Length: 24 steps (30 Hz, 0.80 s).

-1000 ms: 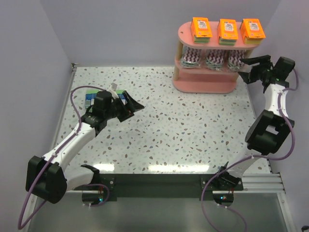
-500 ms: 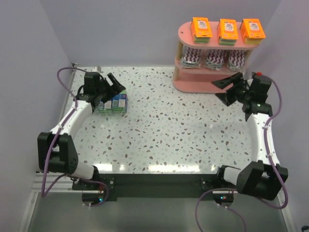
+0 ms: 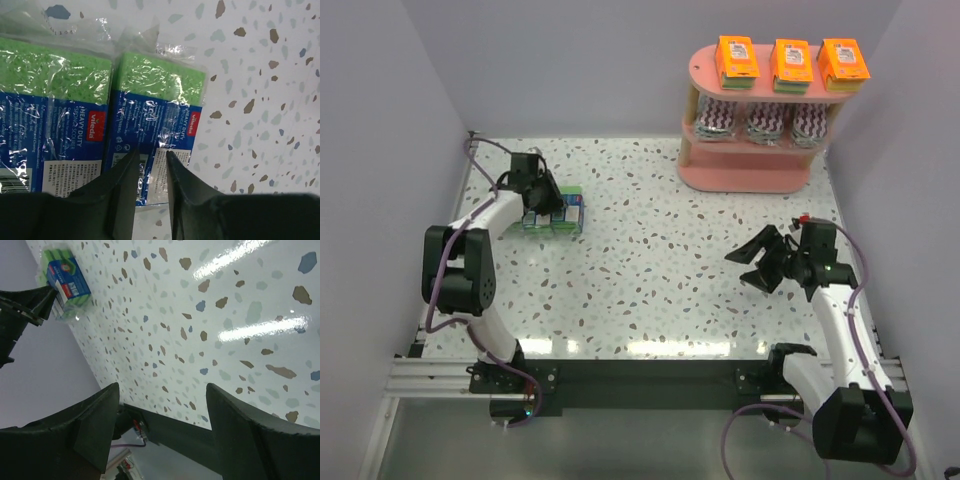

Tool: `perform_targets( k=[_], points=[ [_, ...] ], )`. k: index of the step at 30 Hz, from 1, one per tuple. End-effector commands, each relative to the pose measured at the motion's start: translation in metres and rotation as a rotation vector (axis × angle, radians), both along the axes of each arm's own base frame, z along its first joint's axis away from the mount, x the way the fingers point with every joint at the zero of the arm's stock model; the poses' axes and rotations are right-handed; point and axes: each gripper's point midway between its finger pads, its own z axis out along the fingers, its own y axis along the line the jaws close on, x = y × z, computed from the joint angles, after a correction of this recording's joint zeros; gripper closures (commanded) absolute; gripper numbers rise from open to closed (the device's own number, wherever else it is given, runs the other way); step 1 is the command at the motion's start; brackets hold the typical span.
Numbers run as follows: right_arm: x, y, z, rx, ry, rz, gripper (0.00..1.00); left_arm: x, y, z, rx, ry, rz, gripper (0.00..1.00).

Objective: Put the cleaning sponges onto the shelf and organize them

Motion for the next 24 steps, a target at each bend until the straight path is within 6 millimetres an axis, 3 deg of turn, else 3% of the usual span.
perform_targets(
  k=[1,5,9,11,14,18,21,24],
  points=[
    [-0.013,0.004,-0.010,-0.008,0.016,0.031,0.27,-0.007,0.009,-0.010,0.048,0.010,0.002,0.69],
    [-0.011,0.006,-0.013,-0.012,0.024,0.053,0.27,-0.027,0.002,-0.031,0.002,0.051,0.003,0.74],
    [-0.007,0.013,-0.016,-0.024,0.048,0.108,0.27,-0.051,-0.029,-0.043,-0.089,0.085,-0.033,0.76],
    [0.000,0.018,-0.014,-0.022,0.033,0.121,0.27,-0.067,-0.058,-0.044,-0.153,0.091,-0.053,0.76],
    [0.008,0.034,-0.013,-0.019,0.023,0.146,0.27,-0.092,-0.101,-0.042,-0.297,0.108,-0.050,0.76],
    [0.014,0.064,-0.014,-0.013,0.023,0.194,0.27,-0.113,-0.154,-0.019,-0.491,0.080,-0.047,0.76],
    [0.025,0.081,-0.011,0.003,0.009,0.198,0.27,-0.124,-0.180,-0.005,-0.577,0.076,-0.053,0.76],
    [0.036,0.098,-0.009,0.021,0.001,0.215,0.27,-0.132,-0.202,-0.004,-0.604,0.102,-0.094,0.76]
  ],
)
